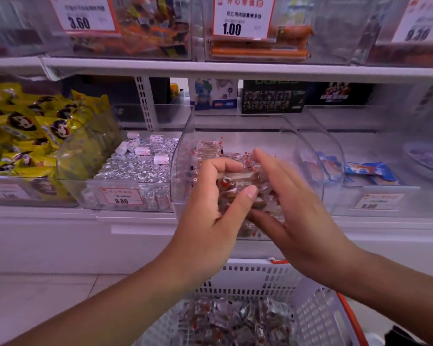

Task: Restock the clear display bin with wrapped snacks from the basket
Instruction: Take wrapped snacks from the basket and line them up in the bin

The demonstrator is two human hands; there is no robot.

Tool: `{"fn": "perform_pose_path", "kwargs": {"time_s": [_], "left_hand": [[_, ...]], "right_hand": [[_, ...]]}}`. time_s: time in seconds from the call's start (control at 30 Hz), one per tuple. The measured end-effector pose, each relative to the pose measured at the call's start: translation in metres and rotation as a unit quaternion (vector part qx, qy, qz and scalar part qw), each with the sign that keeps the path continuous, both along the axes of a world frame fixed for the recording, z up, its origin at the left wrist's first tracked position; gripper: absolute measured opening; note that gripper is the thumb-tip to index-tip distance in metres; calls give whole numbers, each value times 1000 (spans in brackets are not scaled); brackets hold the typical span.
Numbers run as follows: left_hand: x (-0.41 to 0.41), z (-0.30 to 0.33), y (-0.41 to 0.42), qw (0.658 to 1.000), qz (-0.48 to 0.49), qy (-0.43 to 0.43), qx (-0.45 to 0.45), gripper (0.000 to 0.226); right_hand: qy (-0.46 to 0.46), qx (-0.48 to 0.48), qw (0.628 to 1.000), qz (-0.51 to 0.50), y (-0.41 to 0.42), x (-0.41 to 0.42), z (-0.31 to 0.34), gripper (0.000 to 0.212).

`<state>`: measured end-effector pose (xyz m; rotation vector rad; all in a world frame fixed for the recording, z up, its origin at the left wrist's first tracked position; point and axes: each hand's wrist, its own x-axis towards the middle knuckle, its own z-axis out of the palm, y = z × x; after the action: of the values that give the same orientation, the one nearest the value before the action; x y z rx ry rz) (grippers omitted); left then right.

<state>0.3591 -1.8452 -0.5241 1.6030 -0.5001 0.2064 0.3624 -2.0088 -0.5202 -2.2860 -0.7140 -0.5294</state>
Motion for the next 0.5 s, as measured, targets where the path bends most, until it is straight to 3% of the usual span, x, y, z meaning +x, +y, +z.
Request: {"fn": "perform_pose_path", "kwargs": {"time_s": [0.23, 0.3, 0.37, 0.43, 0.5], "left_hand": [[-2, -1, 3, 1000, -3, -3, 17, 26], [0, 2, 5, 999, -5, 20, 47, 29], [7, 12, 13, 993, 12, -18, 119, 25], [24, 27, 34, 969, 102, -121, 191, 28], [45, 40, 65, 937, 225, -170, 204, 30]], "right_hand": [[-25, -5, 1000, 3, -3, 1, 7, 54], [-30, -32, 999, 18, -4, 5, 9, 49], [-10, -26, 999, 27, -7, 11, 11, 39], [56, 41, 998, 2, -10, 17, 16, 31], [127, 145, 981, -27, -17, 29, 25, 32]]}}
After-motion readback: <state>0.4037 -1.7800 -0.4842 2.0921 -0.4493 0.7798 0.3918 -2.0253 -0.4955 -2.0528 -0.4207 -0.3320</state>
